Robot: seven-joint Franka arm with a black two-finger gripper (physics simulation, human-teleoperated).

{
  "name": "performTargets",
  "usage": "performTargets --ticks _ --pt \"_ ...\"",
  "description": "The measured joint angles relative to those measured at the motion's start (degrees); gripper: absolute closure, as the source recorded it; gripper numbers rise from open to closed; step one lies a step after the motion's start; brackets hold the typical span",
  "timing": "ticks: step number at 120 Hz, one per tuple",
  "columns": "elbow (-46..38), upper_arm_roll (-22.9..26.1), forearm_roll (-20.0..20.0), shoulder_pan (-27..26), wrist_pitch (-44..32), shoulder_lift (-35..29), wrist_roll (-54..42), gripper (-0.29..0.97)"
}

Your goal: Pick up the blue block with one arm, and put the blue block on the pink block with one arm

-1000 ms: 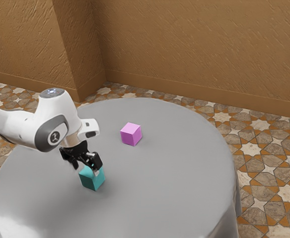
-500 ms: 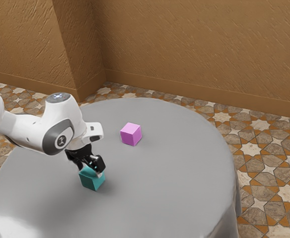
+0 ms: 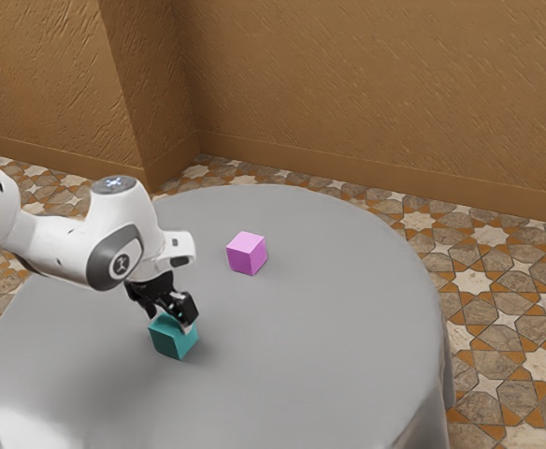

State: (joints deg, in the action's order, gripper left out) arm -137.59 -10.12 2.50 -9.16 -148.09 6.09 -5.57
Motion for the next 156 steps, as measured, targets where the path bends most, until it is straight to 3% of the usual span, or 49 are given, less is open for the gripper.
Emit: performTargets --ticks 42,70,92,116,137,156 --pt "1.1 -0.07 2.81 0.11 0.11 1.66 -0.75 0.12" --pt "1.94 -0.08 4.86 0.04 0.51 2.43 -1.01 0.28" --pt "5.71 -0.45 5.05 0.16 7.02 1.73 -0.56 0.36" --pt "21.46 -0.82 4.12 0.77 18.85 4.31 0.29 0.4" --pt "44.3 0.06 3.85 2.47 24.41 16.99 0.78 0.4" --pt "54.81 3.6 4.19 5.15 26.34 24.78 1.01 0.42"
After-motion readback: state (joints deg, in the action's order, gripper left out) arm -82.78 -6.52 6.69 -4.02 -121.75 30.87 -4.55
